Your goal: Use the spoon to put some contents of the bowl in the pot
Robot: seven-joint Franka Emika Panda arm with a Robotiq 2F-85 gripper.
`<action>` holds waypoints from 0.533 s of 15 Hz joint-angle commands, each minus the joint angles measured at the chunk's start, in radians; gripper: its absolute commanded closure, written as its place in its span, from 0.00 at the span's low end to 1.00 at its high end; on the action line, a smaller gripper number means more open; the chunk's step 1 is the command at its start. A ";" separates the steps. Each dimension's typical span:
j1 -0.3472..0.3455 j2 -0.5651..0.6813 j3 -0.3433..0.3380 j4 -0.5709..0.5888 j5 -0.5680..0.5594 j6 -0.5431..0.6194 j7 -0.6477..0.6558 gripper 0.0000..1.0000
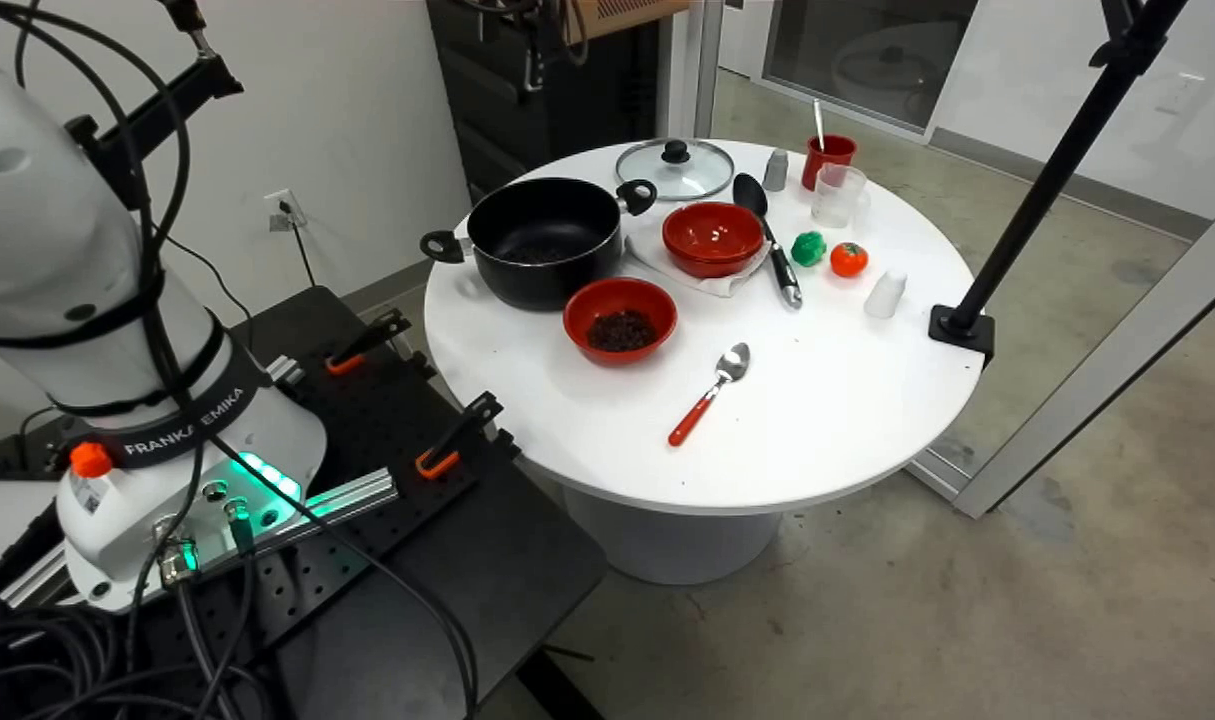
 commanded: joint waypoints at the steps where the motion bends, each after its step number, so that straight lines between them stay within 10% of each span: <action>1: -0.058 0.020 -0.035 -0.011 -0.033 0.007 -0.007 0.00; 8: -0.183 0.058 -0.084 -0.077 -0.371 0.094 0.025 0.00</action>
